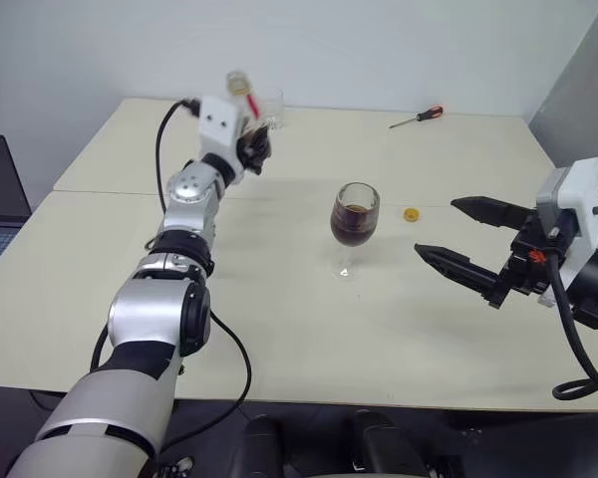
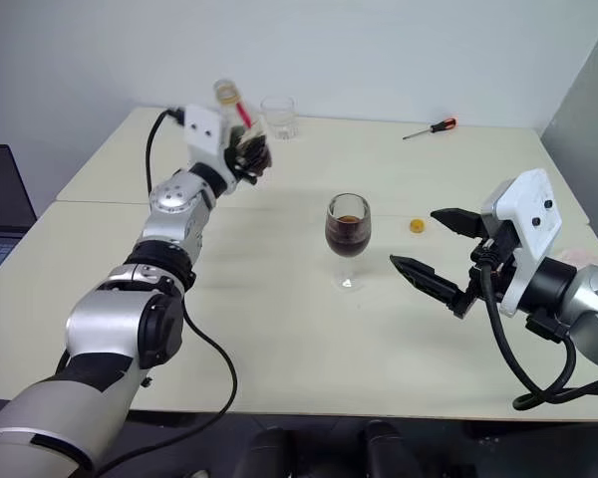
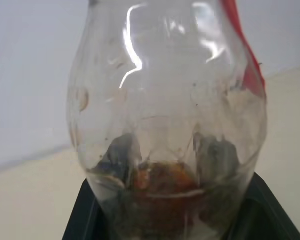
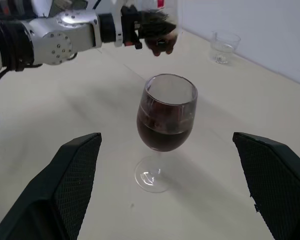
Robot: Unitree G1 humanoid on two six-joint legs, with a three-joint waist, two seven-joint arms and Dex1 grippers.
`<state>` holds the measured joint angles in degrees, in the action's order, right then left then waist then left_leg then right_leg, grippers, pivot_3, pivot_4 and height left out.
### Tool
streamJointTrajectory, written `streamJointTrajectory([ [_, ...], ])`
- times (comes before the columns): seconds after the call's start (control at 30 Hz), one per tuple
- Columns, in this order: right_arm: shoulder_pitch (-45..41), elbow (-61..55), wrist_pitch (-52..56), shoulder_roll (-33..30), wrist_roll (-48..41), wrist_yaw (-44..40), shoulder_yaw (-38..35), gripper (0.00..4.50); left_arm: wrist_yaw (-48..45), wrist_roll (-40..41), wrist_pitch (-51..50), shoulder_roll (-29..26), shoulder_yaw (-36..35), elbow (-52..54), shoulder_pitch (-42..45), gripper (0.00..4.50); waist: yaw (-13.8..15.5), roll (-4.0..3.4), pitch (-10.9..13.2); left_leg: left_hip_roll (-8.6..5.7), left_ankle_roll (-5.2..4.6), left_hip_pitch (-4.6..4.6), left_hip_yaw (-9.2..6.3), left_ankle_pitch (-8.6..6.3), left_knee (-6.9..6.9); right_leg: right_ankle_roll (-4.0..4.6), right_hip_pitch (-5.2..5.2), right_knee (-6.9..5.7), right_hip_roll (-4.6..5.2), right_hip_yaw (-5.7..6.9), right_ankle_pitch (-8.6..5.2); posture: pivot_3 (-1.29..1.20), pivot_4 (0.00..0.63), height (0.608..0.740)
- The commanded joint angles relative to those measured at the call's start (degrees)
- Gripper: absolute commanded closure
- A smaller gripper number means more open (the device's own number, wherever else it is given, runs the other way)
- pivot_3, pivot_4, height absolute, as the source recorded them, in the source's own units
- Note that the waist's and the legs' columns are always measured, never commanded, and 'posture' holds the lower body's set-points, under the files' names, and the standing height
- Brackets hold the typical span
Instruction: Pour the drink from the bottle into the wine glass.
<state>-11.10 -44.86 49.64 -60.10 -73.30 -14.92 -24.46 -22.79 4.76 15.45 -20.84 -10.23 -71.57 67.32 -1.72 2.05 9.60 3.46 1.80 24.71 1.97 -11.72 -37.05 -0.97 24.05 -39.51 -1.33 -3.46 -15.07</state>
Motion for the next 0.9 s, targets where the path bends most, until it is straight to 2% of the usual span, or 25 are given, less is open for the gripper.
streamJointTrajectory([
  [0.03,-0.31,0.43,-1.58,0.39,0.56,-1.38,-0.37,0.0,3.34,4.18,-3.8,-0.89,-4.33,3.75,-1.12,2.81,0.07,0.01,0.0,-0.01,0.0,0.01,0.0,0.0,0.0,0.0,0.0,0.0,0.01,0.01,0.0,0.0,0.15,0.74],
  [0.37,-3.67,1.86,-1.78,0.97,2.17,-3.63,4.36,0.0,6.9,3.84,-7.21,1.14,-4.56,7.78,-10.41,2.81,0.13,0.04,-0.02,-0.01,0.0,0.02,-0.02,0.0,0.0,0.01,-0.01,0.02,0.03,0.04,0.01,0.0,0.15,0.74],
  [0.7,-5.56,2.62,-1.18,1.28,3.2,-4.79,5.59,0.0,8.78,1.97,-7.42,1.56,-2.66,9.55,-13.13,2.81,0.17,0.08,-0.06,-0.01,0.0,0.0,-0.01,0.0,0.0,0.01,-0.02,0.01,0.03,0.03,0.01,0.0,0.15,0.74],
  [0.8,-5.51,2.67,-1.11,1.24,3.34,-4.8,5.52,0.0,8.48,0.56,-6.96,1.25,-1.33,9.73,-13.0,1.99,0.18,0.08,-0.06,-0.01,0.0,0.0,-0.01,0.0,0.0,0.01,-0.02,0.01,0.03,0.03,0.01,0.0,0.15,0.74],
  [0.9,-5.51,2.7,-1.11,1.29,3.52,-4.84,5.47,0.0,8.46,-0.08,-6.78,1.16,-0.73,9.97,-12.88,0.95,0.19,0.08,-0.06,-0.01,0.0,0.0,-0.01,0.0,0.0,0.01,-0.02,0.01,0.03,0.03,0.01,0.0,0.15,0.74],
])
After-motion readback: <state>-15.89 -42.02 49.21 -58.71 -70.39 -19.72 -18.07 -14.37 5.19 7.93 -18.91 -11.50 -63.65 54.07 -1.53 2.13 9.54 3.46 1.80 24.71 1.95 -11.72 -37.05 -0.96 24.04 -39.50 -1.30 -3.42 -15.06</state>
